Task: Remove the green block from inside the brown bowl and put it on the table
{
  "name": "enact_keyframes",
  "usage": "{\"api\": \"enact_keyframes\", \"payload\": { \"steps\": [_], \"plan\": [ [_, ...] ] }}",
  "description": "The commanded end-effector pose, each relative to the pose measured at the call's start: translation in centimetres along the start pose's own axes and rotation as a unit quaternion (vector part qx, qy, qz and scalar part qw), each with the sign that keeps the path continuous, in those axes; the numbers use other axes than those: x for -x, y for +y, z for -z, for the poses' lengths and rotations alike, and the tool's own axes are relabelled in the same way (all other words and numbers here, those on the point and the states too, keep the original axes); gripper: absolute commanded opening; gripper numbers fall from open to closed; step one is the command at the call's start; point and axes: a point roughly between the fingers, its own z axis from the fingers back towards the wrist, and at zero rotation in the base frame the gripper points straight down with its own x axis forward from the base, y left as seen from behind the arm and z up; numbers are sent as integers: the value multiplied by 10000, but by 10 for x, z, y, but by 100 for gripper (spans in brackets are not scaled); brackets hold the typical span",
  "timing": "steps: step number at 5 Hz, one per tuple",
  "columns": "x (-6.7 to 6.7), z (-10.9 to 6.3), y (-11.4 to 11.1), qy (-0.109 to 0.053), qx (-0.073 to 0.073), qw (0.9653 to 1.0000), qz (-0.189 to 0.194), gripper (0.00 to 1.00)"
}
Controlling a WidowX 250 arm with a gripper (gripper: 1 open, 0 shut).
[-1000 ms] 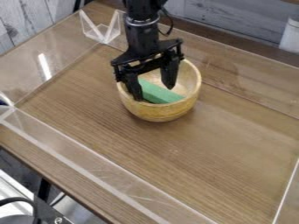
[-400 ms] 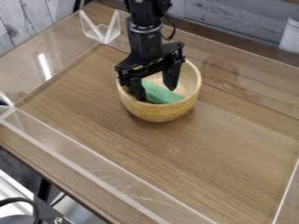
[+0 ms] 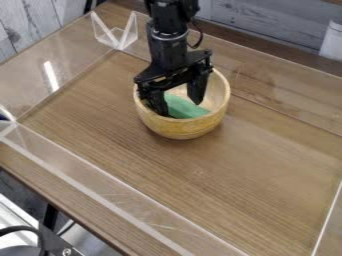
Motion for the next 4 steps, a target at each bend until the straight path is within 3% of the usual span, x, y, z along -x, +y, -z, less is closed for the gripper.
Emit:
{"api": "enact_keyframes", "payload": {
  "steps": [1,4],
  "plan": [
    [-2,-16,-7,-172,176,9997,64,100],
    [-3,-27,-12,-281,254,9993,53,100]
  ]
}}
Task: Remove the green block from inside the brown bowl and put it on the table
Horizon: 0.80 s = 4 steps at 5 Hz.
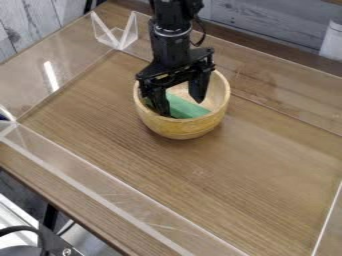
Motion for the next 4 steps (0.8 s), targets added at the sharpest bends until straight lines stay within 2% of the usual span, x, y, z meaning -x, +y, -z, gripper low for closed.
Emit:
{"api": "enact_keyframes", "payload": {
  "steps": [1,2,4],
  "plan": [
    [-6,-26,-12,-322,368,9988,74,100],
    [-6,-29,-12,-365,393,9985,89,100],
    [-9,-11,-14,-460,321,9984,-49,100]
  ]
}}
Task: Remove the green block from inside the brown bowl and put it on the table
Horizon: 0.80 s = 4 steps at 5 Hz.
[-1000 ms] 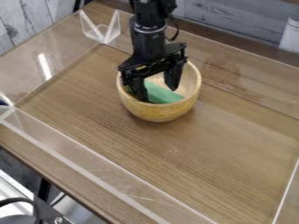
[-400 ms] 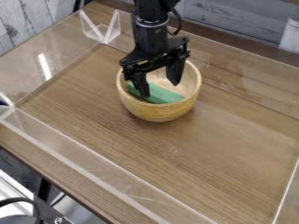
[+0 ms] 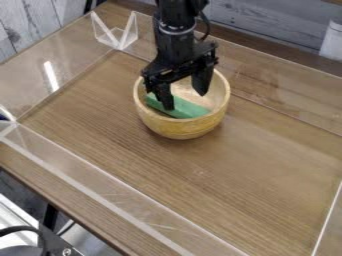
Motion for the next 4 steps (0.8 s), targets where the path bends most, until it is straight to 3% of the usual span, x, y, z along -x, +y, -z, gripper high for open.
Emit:
{"api": "enact_keyframes", "payload": {
  "steps": [1,2,3,4],
  "plan": [
    [-4,-1,-6,-206,136,9997,-27,100],
    [-5,6,-6,-245,122,9996,-61,100],
    [-5,12,-6,-275,117,9995,-81,0],
    [-5,8,-6,-218,101,9997,-72,0]
  ]
}}
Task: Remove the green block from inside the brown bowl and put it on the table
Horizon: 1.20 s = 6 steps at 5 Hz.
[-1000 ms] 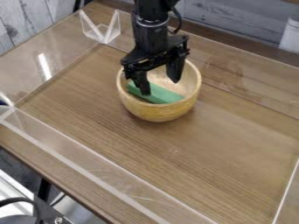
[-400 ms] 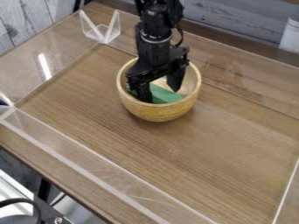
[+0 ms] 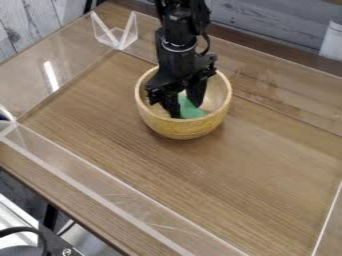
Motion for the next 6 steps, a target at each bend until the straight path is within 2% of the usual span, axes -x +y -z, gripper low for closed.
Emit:
{"api": "enact_keyframes", "payload": {
  "steps": [1,6],
  "plan": [
    [-4,-19,-6,-25,152,9999,28,0],
    [-8,-40,-3,255,106,9996,89,0]
  ]
}}
